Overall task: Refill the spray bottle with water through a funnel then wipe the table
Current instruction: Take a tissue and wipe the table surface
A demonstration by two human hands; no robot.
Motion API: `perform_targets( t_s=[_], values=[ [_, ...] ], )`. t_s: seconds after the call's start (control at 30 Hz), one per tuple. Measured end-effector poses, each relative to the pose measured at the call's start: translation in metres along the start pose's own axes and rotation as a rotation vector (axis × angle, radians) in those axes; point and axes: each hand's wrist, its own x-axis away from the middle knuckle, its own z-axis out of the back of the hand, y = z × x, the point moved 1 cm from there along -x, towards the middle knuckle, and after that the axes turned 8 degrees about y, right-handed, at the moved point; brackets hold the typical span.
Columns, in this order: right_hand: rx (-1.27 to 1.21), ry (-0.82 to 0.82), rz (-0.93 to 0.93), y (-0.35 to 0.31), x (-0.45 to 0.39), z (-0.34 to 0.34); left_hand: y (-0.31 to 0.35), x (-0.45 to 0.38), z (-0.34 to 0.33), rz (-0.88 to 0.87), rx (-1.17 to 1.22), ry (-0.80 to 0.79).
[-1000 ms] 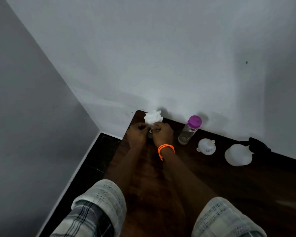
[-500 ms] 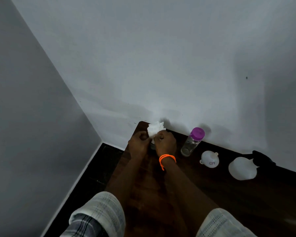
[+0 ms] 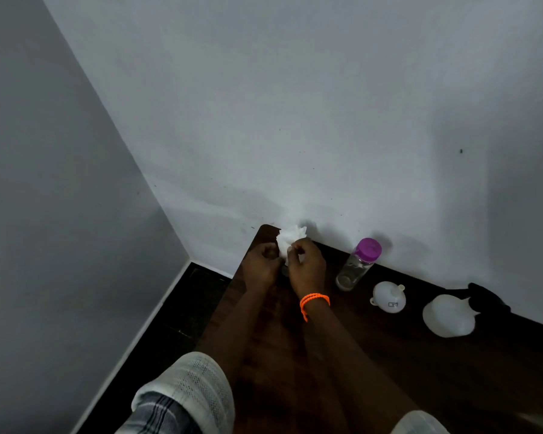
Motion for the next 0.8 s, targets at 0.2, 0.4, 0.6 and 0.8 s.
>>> perform_targets(
  t_s=[0.2, 0.4, 0.6, 0.8],
  values=[
    [-0.210, 0.080, -0.082, -0.020, -0.003, 0.018, 0.006, 0.006, 0.004, -0.023, 0.099, -0.036],
    [-0.766, 0.056, -0.578, -0.039, -0.010, 0.034, 0.007, 0.018, 0.009, 0.292, 0.566, -0.132],
    [-1.058, -0.017, -0.851, -0.034, 0.019, 0.042, -0.032, 0.041, 0.028, 0.667, 0.890, -0.422],
    [-0.820, 0.026, -0.976, 0.004, 0.072, 0.023, -0.089, 0.047, 0.047, 0.693, 0.678, -0.313]
  ],
)
